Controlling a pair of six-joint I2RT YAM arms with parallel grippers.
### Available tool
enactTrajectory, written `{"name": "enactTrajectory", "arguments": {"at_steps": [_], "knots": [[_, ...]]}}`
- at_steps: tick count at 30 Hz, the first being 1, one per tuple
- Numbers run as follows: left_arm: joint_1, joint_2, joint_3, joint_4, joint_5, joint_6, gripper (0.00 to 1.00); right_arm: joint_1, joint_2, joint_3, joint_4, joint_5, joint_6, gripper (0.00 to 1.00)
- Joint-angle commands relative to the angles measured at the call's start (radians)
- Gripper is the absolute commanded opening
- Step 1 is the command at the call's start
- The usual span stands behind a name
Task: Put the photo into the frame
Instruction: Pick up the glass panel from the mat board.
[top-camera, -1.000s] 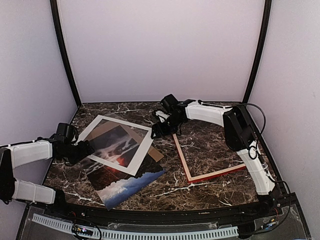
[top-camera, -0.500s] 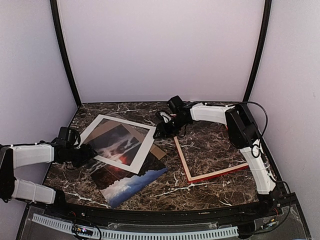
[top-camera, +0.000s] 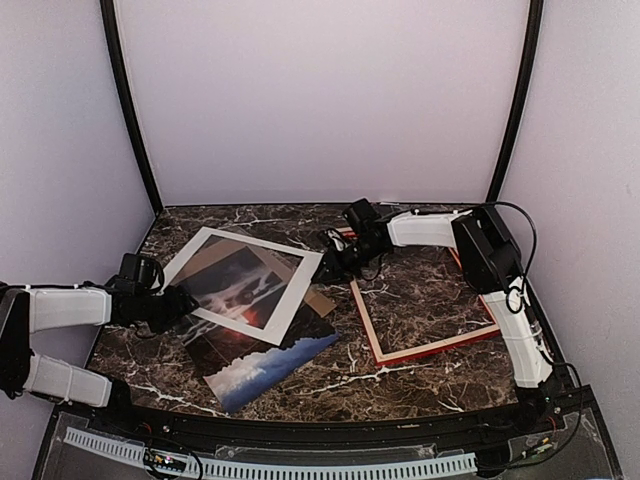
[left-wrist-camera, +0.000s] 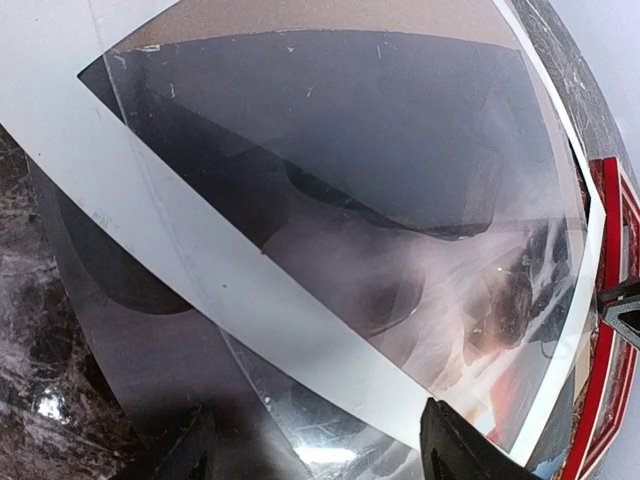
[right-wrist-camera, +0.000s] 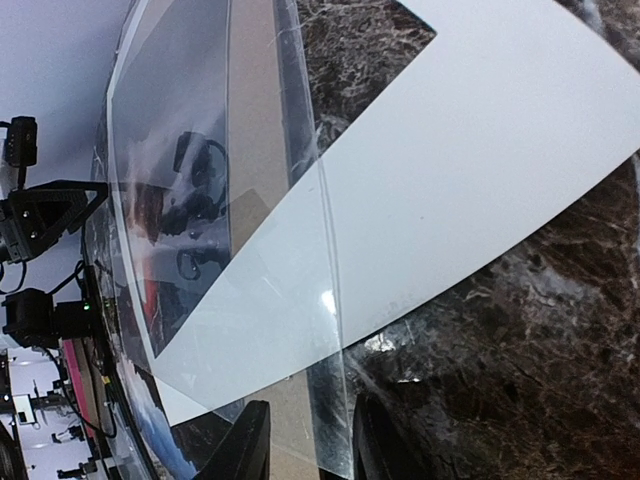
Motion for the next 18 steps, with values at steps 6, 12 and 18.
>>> {"name": "enactTrajectory", "arguments": {"at_steps": [6, 12, 18], "knots": [[-0.025, 0.013, -0.021, 0.052, 0.025, -0.021, 0.7, 0.002, -0.05, -0.041, 0.041, -0.097, 0.036, 0.28], [-0.027, 0.013, -0.022, 0.065, 0.03, -0.019, 0.69, 0.003, -0.065, -0.057, 0.065, -0.129, 0.049, 0.27], [-0.03, 0.004, -0.041, 0.094, 0.036, -0.03, 0.68, 0.013, -0.077, -0.085, 0.102, -0.158, 0.073, 0.27]]}}
